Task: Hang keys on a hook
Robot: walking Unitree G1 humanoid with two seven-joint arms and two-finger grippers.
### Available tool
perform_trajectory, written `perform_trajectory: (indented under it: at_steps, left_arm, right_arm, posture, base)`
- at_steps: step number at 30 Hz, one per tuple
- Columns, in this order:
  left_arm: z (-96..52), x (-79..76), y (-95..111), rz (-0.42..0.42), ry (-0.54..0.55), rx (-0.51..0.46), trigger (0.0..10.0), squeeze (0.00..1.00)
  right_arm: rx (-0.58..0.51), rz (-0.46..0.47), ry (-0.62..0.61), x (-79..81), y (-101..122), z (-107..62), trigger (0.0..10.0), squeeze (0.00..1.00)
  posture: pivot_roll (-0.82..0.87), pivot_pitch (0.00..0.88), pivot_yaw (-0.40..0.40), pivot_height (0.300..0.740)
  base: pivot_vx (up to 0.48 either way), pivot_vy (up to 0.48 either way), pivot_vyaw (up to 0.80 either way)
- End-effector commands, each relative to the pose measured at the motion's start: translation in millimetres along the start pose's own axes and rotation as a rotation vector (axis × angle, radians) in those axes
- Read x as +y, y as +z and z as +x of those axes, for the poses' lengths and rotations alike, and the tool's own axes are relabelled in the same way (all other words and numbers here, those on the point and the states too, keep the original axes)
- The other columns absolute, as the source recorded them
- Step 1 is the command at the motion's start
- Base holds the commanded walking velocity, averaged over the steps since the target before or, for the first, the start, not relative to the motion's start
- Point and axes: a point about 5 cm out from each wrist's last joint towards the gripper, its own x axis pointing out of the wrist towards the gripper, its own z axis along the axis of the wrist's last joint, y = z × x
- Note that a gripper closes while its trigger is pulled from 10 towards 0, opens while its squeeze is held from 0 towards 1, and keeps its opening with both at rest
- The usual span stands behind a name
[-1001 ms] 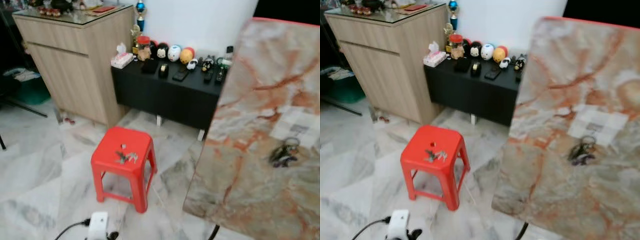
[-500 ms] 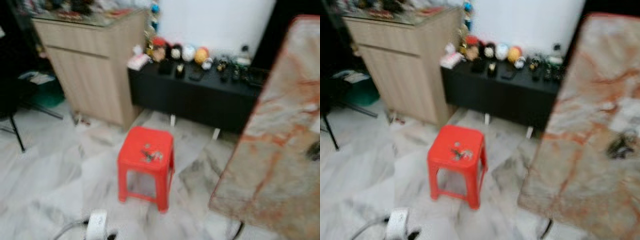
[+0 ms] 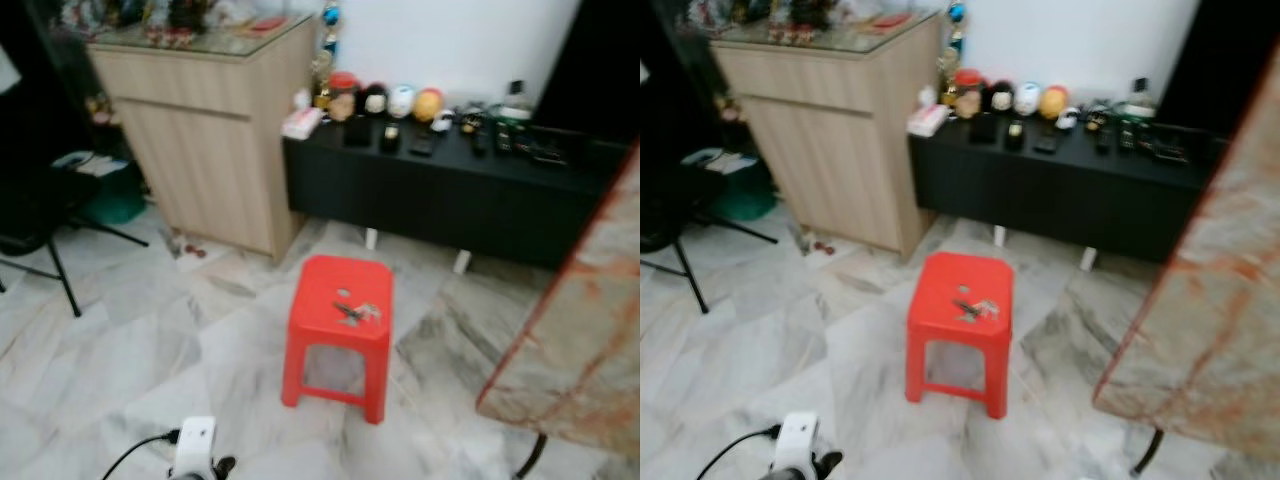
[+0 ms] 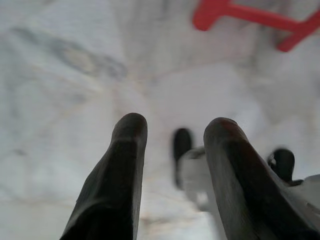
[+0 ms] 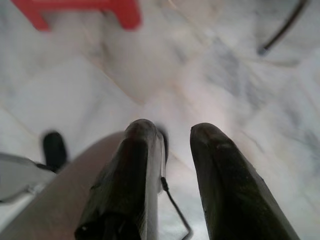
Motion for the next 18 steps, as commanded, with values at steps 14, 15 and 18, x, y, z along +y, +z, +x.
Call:
perform_trajectory:
  at_steps: [14,15,18]
  left_arm:
    - [1.8,-8.3,3.5,0.005,-0.020,-0.004,10.0,0.00]
    - [1.8,-8.2,3.5,0.006,-0.021,-0.004,10.0,0.00]
    - [1.8,-8.2,4.2,0.018,-0.020,-0.007,10.0,0.00]
  right_arm:
    - [0.027,0.064,-0.013,0.5,-11.0,-2.5,10.0,0.00]
    - [0.025,0.070,-0.015,0.4,-11.1,-2.5,10.0,0.00]
    - [0.021,0.076,-0.018,0.2,-10.7,-2.5,10.0,0.00]
  posture:
    - [-0.01,0.000,0.003,0.740]
    - [-0.01,0.000,0.003,0.740]
    - [-0.01,0.000,0.002,0.740]
  base:
    - [0.000,0.463,0.00]
    - [0.000,0.454,0.00]
    - [0.000,0.217,0.00]
